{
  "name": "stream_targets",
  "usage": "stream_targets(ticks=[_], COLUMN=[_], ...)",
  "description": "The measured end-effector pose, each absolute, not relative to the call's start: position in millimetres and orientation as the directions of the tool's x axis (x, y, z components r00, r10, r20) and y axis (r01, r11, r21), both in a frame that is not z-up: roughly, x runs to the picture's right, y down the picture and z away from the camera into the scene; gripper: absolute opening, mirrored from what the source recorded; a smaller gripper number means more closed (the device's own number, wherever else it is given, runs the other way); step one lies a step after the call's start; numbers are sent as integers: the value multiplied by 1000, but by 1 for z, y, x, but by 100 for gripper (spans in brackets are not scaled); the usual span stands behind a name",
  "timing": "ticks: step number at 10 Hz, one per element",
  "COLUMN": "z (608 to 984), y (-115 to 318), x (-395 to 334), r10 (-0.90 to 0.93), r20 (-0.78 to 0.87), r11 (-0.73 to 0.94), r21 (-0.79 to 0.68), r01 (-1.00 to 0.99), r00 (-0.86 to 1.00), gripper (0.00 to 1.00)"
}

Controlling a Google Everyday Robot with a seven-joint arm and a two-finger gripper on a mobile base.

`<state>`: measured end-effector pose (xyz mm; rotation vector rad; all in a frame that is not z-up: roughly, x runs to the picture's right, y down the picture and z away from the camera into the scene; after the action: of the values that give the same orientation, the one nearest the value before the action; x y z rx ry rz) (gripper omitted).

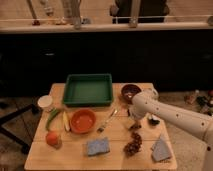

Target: Wipe red bowl with eraser

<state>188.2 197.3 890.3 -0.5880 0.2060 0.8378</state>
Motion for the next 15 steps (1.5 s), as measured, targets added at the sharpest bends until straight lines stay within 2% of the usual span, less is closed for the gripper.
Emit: stream_targets(ticks=[4, 8, 12, 13, 15], z=[890, 876, 873, 873, 871], y=[197, 192, 191, 191, 192], x=[188, 190, 188, 188, 188], r10=[638, 701, 710, 713, 719], r20=[-394, -358, -343, -339, -333], r11=[524, 531, 524, 521, 510], r21=[-406, -314, -327, -330, -343], r01=[-748, -787, -787, -787, -789], r00=[661, 617, 615, 614, 609], gripper=[80, 80, 80, 76, 54])
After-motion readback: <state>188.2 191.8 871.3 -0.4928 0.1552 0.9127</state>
